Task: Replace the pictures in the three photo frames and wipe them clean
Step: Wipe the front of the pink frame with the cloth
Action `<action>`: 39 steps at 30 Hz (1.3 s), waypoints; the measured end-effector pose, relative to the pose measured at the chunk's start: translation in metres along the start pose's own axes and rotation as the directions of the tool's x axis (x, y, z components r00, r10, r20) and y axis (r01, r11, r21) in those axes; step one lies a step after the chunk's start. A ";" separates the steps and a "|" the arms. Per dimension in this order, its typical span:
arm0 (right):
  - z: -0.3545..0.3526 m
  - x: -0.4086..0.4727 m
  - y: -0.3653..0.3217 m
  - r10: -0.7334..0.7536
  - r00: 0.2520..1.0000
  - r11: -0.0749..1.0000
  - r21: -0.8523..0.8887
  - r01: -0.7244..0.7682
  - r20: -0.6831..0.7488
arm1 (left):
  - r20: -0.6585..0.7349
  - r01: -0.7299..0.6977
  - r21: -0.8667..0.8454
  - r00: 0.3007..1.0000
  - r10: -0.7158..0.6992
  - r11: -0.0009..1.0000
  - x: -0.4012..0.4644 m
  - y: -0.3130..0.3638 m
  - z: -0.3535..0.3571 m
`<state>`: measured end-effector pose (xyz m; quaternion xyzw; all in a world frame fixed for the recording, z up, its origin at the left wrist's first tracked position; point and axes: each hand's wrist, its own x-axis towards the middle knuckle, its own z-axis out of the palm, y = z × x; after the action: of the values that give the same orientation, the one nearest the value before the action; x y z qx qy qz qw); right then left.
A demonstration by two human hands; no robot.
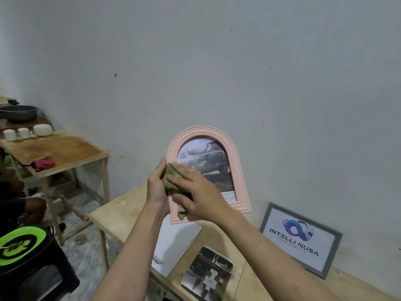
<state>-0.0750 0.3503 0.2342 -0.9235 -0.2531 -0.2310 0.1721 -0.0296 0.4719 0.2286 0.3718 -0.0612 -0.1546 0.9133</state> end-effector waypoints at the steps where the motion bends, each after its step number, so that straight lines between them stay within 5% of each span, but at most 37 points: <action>1: 0.002 -0.003 0.000 0.002 1.000 1.000 0.010 -0.002 0.029 | -0.013 0.025 0.054 1.000 -0.024 0.998 0.002 0.002 -0.003; 8: -0.005 -0.032 0.000 -0.055 0.965 0.998 0.048 0.044 0.258 | -0.140 0.043 0.292 0.990 -0.002 0.955 0.017 0.000 -0.015; 11: -0.020 -0.040 -0.001 0.021 0.930 0.981 0.171 -0.090 0.367 | -0.148 -0.024 0.429 0.984 0.096 0.903 0.017 -0.002 -0.013; 13: -0.037 -0.037 0.005 0.122 0.949 0.940 0.274 -0.205 0.292 | -0.137 -0.050 0.445 0.983 0.123 0.894 0.018 -0.001 -0.011; 15: -0.057 -0.027 0.014 0.201 0.979 0.930 0.309 -0.197 0.019 | -0.112 -0.069 0.447 0.985 0.132 0.892 0.013 0.002 -0.006; 18: -0.078 -0.004 0.039 0.185 0.920 0.981 0.121 -0.151 -0.345 | -0.067 -0.078 0.459 0.990 0.122 0.885 0.009 0.003 -0.001; 22: -0.064 0.006 0.063 0.101 0.975 0.977 -0.167 -0.135 -0.199 | -0.070 -0.081 0.377 0.991 0.115 0.923 0.004 0.002 0.007; 28: 0.001 -0.045 0.027 -0.053 0.989 0.998 0.049 0.046 0.135 | -0.161 -0.095 0.390 0.972 0.169 0.916 0.009 0.007 -0.013; 30: -0.006 -0.047 0.016 0.000 0.999 0.971 0.238 -0.011 0.046 | -0.145 -0.108 0.425 0.972 0.185 0.899 0.010 0.010 -0.018; 32: -0.023 -0.037 0.013 0.107 0.976 0.944 0.328 -0.039 -0.190 | -0.116 -0.133 0.428 0.973 0.201 0.894 0.011 0.012 -0.019; 35: -0.064 -0.007 0.029 0.177 0.841 0.979 0.178 -0.098 -0.511 | -0.087 -0.144 0.452 0.975 0.204 0.880 0.010 0.012 -0.017; 37: -0.082 0.010 0.048 0.146 0.858 0.986 0.008 -0.164 -0.491 | -0.070 -0.149 0.460 0.977 0.203 0.876 0.008 0.011 -0.012; 39: -0.076 0.013 0.063 0.035 0.946 0.975 -0.195 -0.102 -0.321 | -0.066 -0.161 0.416 0.976 0.206 0.895 0.006 0.012 -0.007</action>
<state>-0.0560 0.2710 0.2919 -0.8959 -0.1640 -0.3948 0.1204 -0.0192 0.4824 0.2314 0.5547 -0.0772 -0.0311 0.8279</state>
